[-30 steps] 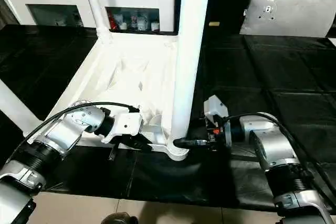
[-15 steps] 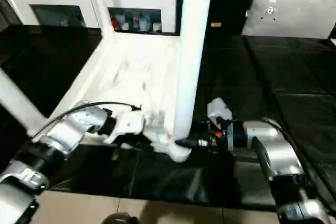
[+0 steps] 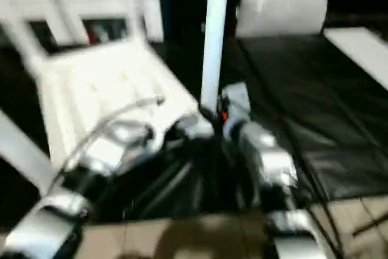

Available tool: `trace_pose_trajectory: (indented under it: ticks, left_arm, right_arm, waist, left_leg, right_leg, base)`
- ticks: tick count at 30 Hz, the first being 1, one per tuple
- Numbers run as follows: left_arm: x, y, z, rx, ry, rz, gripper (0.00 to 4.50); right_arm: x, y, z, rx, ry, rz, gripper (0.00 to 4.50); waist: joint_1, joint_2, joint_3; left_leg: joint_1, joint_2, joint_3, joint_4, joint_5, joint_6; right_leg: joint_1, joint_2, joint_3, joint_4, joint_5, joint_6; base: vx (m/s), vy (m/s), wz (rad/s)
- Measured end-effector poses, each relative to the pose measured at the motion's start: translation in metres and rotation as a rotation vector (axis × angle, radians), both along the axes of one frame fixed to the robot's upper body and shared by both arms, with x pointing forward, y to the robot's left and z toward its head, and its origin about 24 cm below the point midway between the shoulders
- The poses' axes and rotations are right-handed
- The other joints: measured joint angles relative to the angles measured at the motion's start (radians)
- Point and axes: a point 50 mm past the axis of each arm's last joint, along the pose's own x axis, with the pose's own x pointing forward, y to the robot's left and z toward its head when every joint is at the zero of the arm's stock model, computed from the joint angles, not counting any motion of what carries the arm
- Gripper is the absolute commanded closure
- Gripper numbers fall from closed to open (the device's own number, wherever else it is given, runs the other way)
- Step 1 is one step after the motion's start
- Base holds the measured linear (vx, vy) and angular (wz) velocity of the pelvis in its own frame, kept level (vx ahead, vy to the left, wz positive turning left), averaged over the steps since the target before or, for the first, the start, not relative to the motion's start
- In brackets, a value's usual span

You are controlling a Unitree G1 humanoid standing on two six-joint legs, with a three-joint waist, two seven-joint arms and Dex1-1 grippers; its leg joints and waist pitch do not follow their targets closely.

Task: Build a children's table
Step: Rotate leg to tighten

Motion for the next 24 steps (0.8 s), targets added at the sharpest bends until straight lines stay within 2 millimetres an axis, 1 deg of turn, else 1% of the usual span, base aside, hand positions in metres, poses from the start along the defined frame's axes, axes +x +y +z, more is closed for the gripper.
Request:
trace_pose_trajectory:
  ticks: [1, 2, 4, 6, 9, 11, 14, 15, 16, 17, 19, 21, 22, 24]
  left_arm:
    - [0.000, -0.001, 0.002, 0.002, -0.012, 0.010, 4.50]
    - [0.001, -0.002, 0.003, 0.003, -0.017, 0.015, 4.50]
    - [0.000, -0.006, 0.004, -0.001, -0.021, 0.016, 4.50]
    - [-0.001, -0.007, 0.004, 0.003, -0.029, 0.015, 4.50]
    - [-0.001, -0.008, 0.005, 0.006, -0.035, 0.009, 4.50]
    - [-0.002, -0.006, 0.004, 0.010, -0.045, -0.011, 4.50]
    - [-0.002, -0.002, 0.004, 0.011, -0.056, -0.042, 4.50]
    - [-0.003, 0.000, 0.004, 0.012, -0.059, -0.061, 4.50]
    - [-0.004, 0.002, 0.003, 0.007, -0.060, -0.075, 4.50]
    - [-0.004, 0.005, 0.003, 0.010, -0.070, -0.110, 4.50]
    - [-0.004, 0.013, 0.003, 0.024, -0.088, -0.154, 4.50]
    - [-0.004, 0.021, 0.002, 0.037, -0.098, -0.207, 4.50]
    - [-0.005, 0.027, 0.002, 0.039, -0.095, -0.252, 4.50]
    - [-0.008, 0.034, 0.001, 0.045, -0.087, -0.300, 4.50]
  right_arm:
    - [0.002, 0.004, 0.003, 0.005, -0.008, -0.012, 1.90]
    - [0.003, 0.005, 0.003, 0.006, -0.009, -0.019, 1.87]
    - [0.003, 0.005, -0.001, -0.002, 0.006, -0.040, 1.84]
    - [0.001, 0.003, -0.003, -0.005, -0.003, -0.047, 1.54]
    - [-0.002, 0.002, -0.004, 0.003, -0.022, -0.042, 1.36]
    - [-0.005, -0.006, -0.005, -0.003, -0.041, -0.018, 1.10]
    - [-0.011, -0.016, -0.009, -0.006, -0.041, 0.033, 0.94]
    - [-0.014, -0.022, -0.009, -0.024, -0.049, 0.064, 0.85]
    - [-0.016, -0.027, -0.010, -0.035, -0.046, 0.090, 0.85]
    - [-0.021, -0.035, -0.012, -0.057, -0.048, 0.136, 0.60]
    - [-0.026, -0.046, -0.013, -0.082, -0.040, 0.184, 0.53]
    - [-0.029, -0.056, -0.009, -0.114, -0.049, 0.251, 0.48]
    - [-0.032, -0.066, -0.005, -0.152, -0.057, 0.308, 0.20]
    - [-0.034, -0.075, 0.000, -0.183, -0.068, 0.349, 0.12]
  waist:
    - [0.001, 0.001, 0.000]
    - [0.001, 0.001, 0.000]
    - [0.007, 0.003, -0.001]
    - [0.012, 0.004, -0.001]
    - [0.015, 0.004, -0.001]
    - [0.017, 0.005, -0.001]
    - [0.020, 0.007, 0.000]
    - [0.021, 0.008, 0.001]
    - [0.023, 0.008, 0.001]
    - [0.027, 0.009, 0.001]
    - [0.031, 0.009, 0.001]
    - [0.033, 0.010, 0.002]
    - [0.037, 0.011, 0.002]
    - [0.039, 0.010, 0.002]
  left_leg:
    - [-0.007, 0.006, 0.001, -0.002, 0.001, -0.001]
    - [-0.008, 0.008, 0.002, -0.004, 0.001, -0.001]
    - [-0.006, 0.010, 0.006, -0.004, 0.001, 0.003]
    - [-0.006, 0.011, 0.009, -0.005, 0.000, 0.006]
    - [-0.006, 0.010, 0.011, -0.004, -0.002, 0.008]
    - [-0.006, 0.011, 0.012, -0.005, -0.004, 0.006]
    - [-0.007, 0.011, 0.012, -0.005, -0.004, 0.006]
    - [-0.007, 0.011, 0.012, -0.005, -0.004, 0.007]
    - [-0.006, 0.011, 0.012, -0.006, -0.004, 0.007]
    - [-0.006, 0.011, 0.012, -0.006, -0.004, 0.007]
    - [-0.006, 0.011, 0.013, -0.007, -0.003, 0.009]
    - [-0.006, 0.012, 0.014, -0.007, -0.003, 0.009]
    - [-0.005, 0.013, 0.015, -0.007, -0.003, 0.008]
    - [-0.005, 0.013, 0.016, -0.007, -0.003, 0.008]
  right_leg:
    - [-0.004, 0.006, -0.001, -0.014, 0.014, -0.010]
    - [-0.004, 0.008, -0.002, -0.020, 0.017, -0.011]
    - [-0.005, 0.009, -0.001, -0.025, 0.018, -0.013]
    - [-0.004, 0.009, 0.000, -0.028, 0.019, -0.013]
    - [-0.004, 0.009, 0.002, -0.031, 0.020, -0.014]
    - [-0.004, 0.009, 0.002, -0.033, 0.020, -0.014]
    - [-0.004, 0.009, 0.002, -0.033, 0.020, -0.014]
    - [-0.004, 0.009, 0.002, -0.033, 0.020, -0.014]
    - [-0.004, 0.009, 0.002, -0.034, 0.020, -0.014]
    - [-0.004, 0.009, 0.002, -0.034, 0.020, -0.014]
    - [-0.005, 0.009, 0.002, -0.034, 0.020, -0.014]
    - [-0.005, 0.009, 0.002, -0.033, 0.020, -0.014]
    - [-0.005, 0.009, 0.002, -0.033, 0.020, -0.014]
    - [-0.004, 0.009, 0.002, -0.033, 0.020, -0.014]
  base:
    - [0.000, 0.000, 0.00]
    - [0.000, 0.000, 0.00]
    - [0.000, 0.000, 0.00]
    - [0.000, 0.000, 0.00]
    - [0.000, 0.000, 0.00]
    - [0.000, 0.000, 0.00]
    - [0.000, 0.000, 0.00]
    - [0.000, 0.000, 0.00]
    - [0.000, 0.000, 0.00]
    - [0.000, 0.000, 0.00]
    - [0.000, 0.000, 0.00]
    - [0.000, 0.000, 0.00]
    - [0.000, 0.000, 0.00]
    - [0.000, 0.000, 0.00]
